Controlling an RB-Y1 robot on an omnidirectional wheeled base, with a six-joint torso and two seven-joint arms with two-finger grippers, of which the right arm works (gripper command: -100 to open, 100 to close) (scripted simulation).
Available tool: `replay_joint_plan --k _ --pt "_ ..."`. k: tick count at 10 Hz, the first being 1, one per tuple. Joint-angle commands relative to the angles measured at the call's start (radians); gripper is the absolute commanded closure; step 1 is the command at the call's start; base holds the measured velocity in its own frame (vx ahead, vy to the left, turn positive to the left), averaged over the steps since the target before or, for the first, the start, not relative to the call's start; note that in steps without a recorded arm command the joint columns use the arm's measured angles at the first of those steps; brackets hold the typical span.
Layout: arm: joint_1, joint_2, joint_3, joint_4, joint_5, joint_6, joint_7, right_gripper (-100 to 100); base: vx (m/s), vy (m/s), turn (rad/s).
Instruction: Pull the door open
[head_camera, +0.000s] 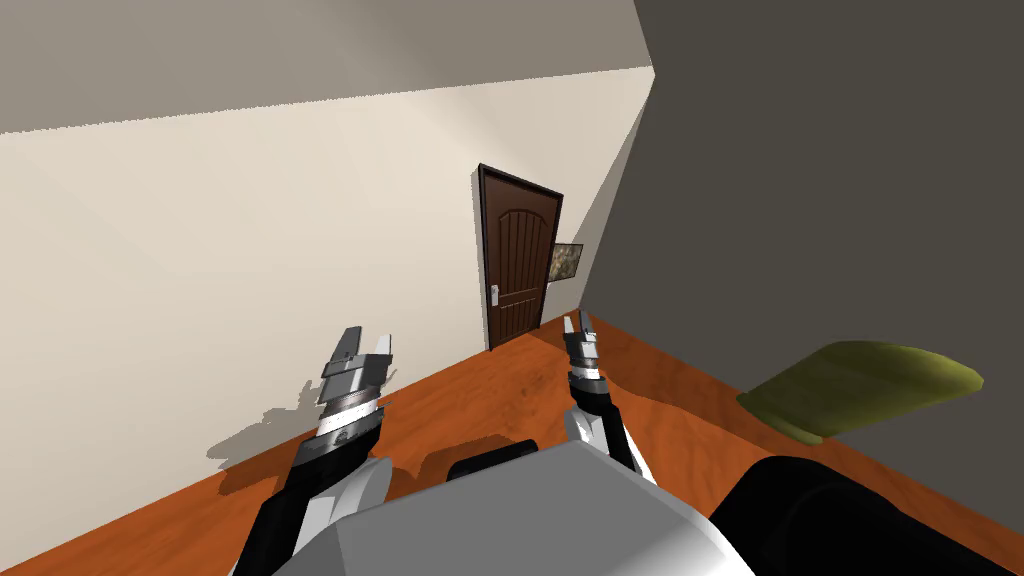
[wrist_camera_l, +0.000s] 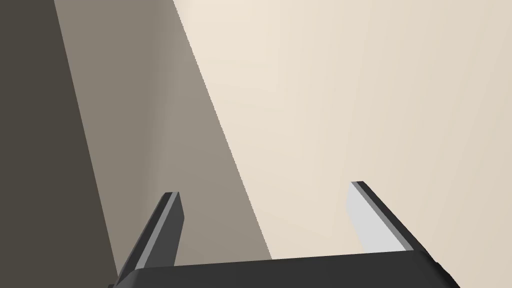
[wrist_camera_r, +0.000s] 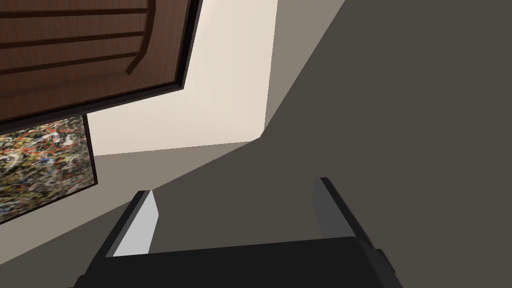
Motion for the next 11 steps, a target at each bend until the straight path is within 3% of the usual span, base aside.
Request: replay_joint_plan --k 1,11 --pt "-0.017 -0.011 -0.016 0.032 0.027 0.006 0.023 -100 0.071 -0.001 0.110" --pt "-0.123 -0.055 -0.117 0.228 0.199 0.044 0.163 -100 0.109 -0.013 0.120"
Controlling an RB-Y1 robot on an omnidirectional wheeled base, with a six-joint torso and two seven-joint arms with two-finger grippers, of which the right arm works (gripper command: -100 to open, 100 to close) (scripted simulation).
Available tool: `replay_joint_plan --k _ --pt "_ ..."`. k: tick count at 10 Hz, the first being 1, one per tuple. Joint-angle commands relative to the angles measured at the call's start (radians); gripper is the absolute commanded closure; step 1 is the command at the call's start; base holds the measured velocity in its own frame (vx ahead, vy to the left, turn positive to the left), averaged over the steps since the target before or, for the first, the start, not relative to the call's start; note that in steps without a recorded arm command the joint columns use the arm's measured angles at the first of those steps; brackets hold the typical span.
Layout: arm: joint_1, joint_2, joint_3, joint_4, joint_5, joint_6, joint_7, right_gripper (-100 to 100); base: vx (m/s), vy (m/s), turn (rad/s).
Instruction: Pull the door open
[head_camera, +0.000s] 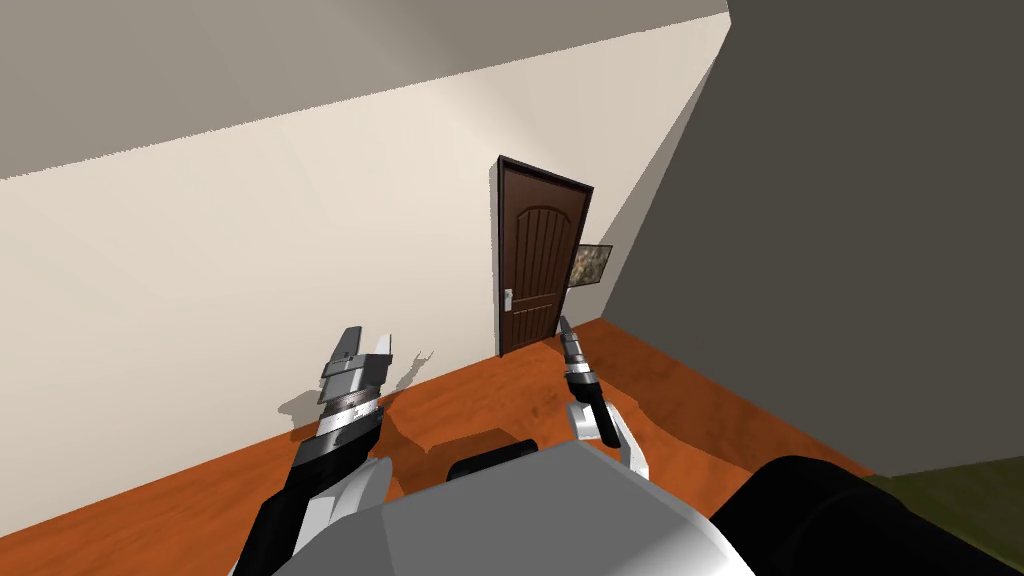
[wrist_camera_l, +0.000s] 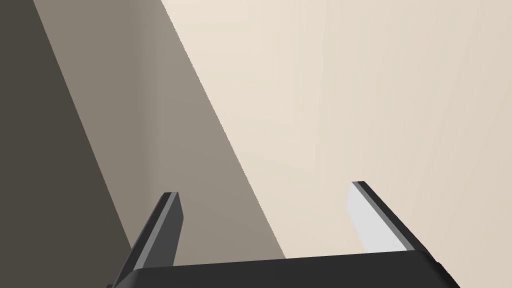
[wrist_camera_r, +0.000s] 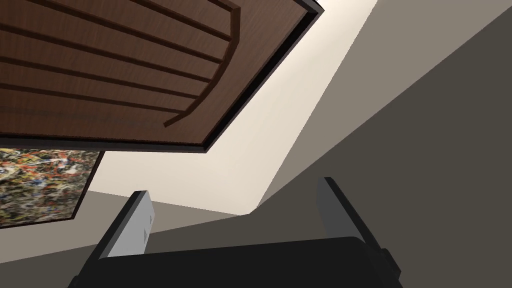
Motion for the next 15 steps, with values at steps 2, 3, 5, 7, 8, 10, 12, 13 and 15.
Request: replay_joint_plan --k 2,3,5,7,8,10,12,13,15 --pt "-0.034 -0.011 -0.032 0.059 0.046 0.012 0.039 -100 0.093 -0.017 0.120" --pt "-0.046 -0.014 -0.043 0.080 0.064 0.016 0.054 -100 0.089 -0.019 0.134" --pt "-0.070 -0.019 -0.066 0.124 0.103 0.024 0.086 -100 0.100 -0.020 0.121" --pt "-0.094 -0.023 -0.089 0.169 0.142 0.033 0.118 -100 0.083 -0.032 0.126" --pt "-0.106 -0.025 -0.101 0.192 0.162 0.038 0.134 -100 0.091 -0.036 0.108" --pt "-0.131 -0.028 -0.124 0.238 0.202 0.047 0.167 -100 0.103 -0.030 0.144" --pt "-0.156 -0.031 -0.148 0.285 0.242 0.056 0.200 -100 0.092 -0.030 0.133" --pt "-0.169 -0.032 -0.160 0.308 0.263 0.060 0.217 -100 0.104 -0.046 0.126" --pt "-0.194 -0.033 -0.184 0.354 0.303 0.069 0.250 -100 0.087 -0.034 0.133"
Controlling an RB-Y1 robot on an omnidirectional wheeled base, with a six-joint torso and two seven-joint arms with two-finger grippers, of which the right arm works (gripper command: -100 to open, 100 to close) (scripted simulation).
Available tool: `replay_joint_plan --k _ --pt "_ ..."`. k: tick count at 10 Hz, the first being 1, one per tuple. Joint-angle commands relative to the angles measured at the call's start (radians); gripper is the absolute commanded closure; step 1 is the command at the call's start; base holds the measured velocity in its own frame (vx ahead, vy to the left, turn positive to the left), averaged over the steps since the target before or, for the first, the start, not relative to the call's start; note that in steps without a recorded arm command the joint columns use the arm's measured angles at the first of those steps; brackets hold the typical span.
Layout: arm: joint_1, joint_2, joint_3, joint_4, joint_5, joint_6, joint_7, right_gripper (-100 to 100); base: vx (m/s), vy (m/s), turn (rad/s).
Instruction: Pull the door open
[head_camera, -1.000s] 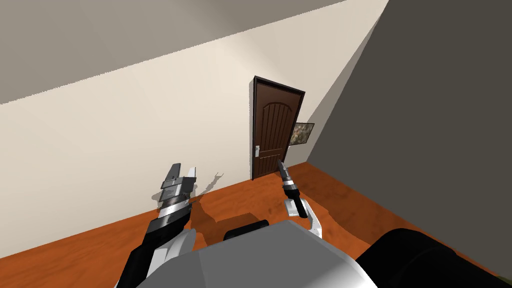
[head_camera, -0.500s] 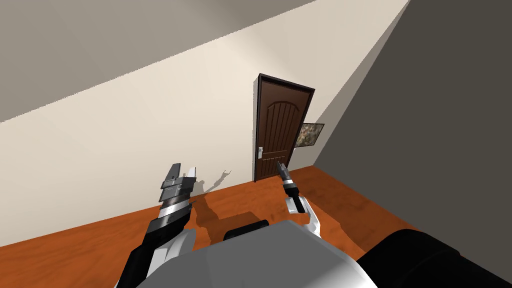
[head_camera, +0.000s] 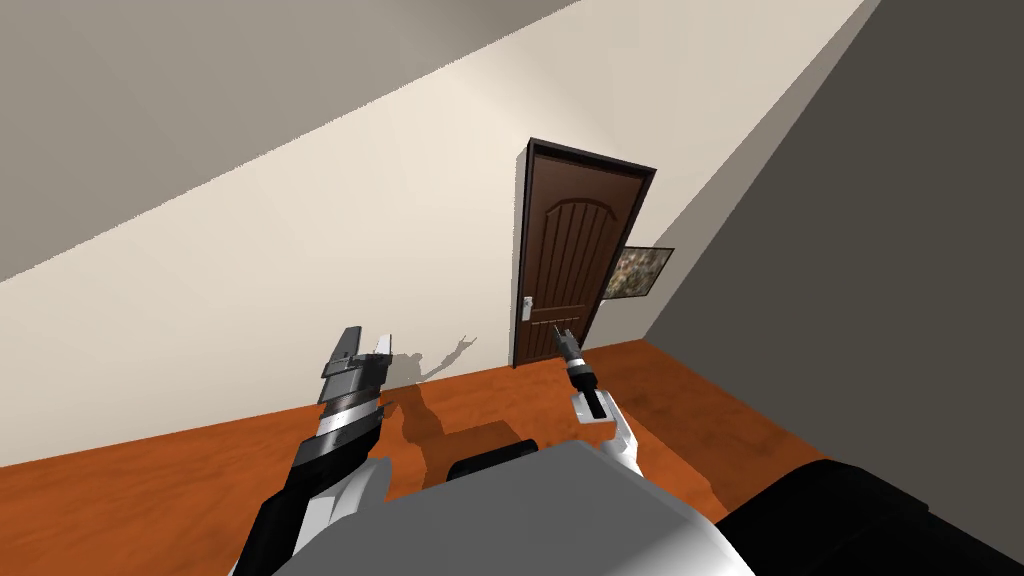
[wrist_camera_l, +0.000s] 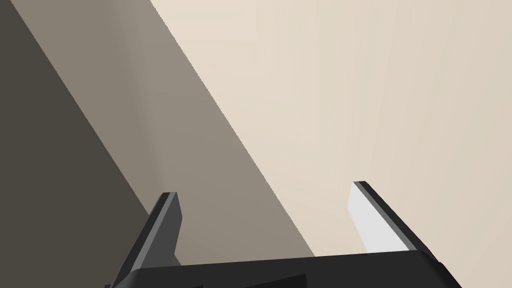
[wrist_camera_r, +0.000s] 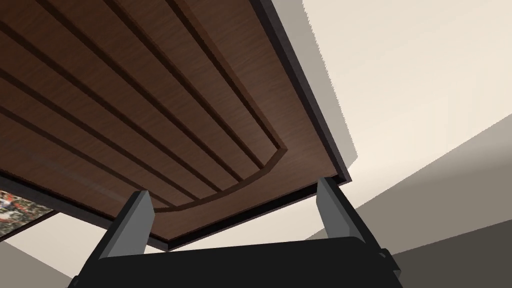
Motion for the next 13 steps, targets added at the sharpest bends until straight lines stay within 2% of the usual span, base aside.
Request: replay_joint_plan --k 1,7,13 --pt "-0.027 0.000 -0.020 0.046 0.033 0.006 0.032 -100 0.082 -0.031 0.133" --pt "-0.097 0.002 -0.087 0.176 0.147 0.032 0.125 -100 0.092 -0.042 0.125" --pt "-0.156 0.009 -0.144 0.286 0.242 0.053 0.203 -100 0.082 -0.045 0.108"
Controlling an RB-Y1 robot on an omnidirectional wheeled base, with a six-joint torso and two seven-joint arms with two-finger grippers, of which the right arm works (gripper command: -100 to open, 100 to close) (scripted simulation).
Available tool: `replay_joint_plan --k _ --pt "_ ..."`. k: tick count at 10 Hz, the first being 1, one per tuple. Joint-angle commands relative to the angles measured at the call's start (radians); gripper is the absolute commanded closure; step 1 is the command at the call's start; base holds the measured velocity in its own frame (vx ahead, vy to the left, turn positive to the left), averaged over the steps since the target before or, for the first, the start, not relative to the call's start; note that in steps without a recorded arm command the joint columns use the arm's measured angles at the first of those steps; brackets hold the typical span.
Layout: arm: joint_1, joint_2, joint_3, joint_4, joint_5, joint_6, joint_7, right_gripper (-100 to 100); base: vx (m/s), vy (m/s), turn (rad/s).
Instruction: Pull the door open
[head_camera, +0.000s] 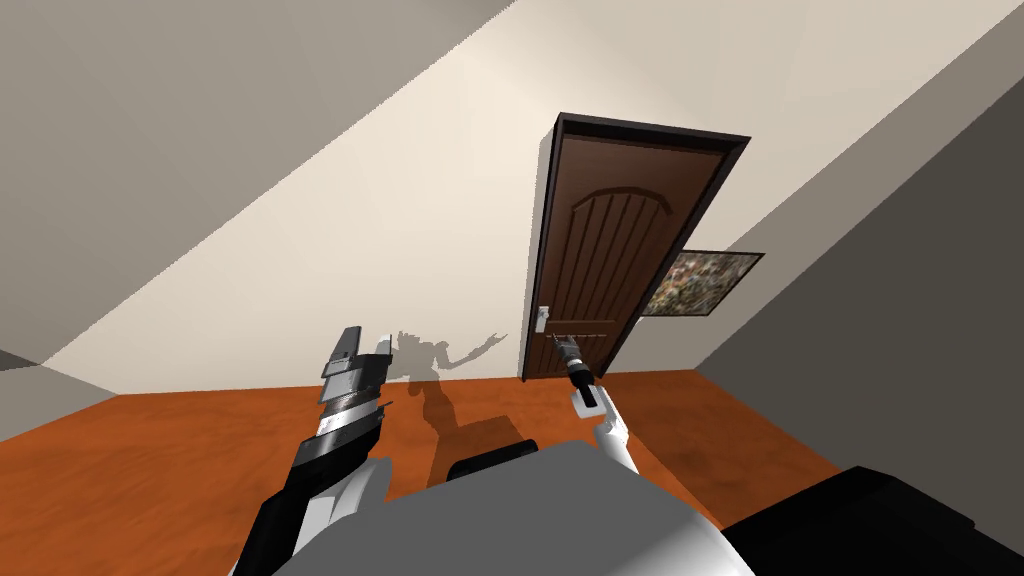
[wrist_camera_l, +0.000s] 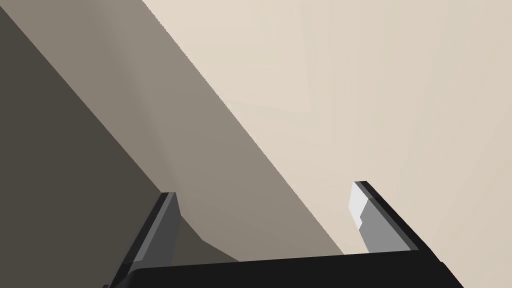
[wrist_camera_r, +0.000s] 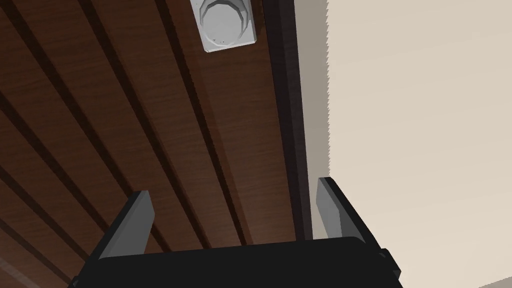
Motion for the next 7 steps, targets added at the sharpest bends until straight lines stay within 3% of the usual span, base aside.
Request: replay_joint_plan --k 1,5,7 --pt "-0.019 0.000 -0.016 0.033 0.023 0.004 0.021 -100 0.079 -0.044 0.086" --pt "-0.064 0.010 -0.058 0.116 0.095 0.020 0.080 -100 0.088 -0.059 0.121" --pt "-0.063 0.010 -0.059 0.116 0.099 0.021 0.080 -100 0.064 -0.040 0.050"
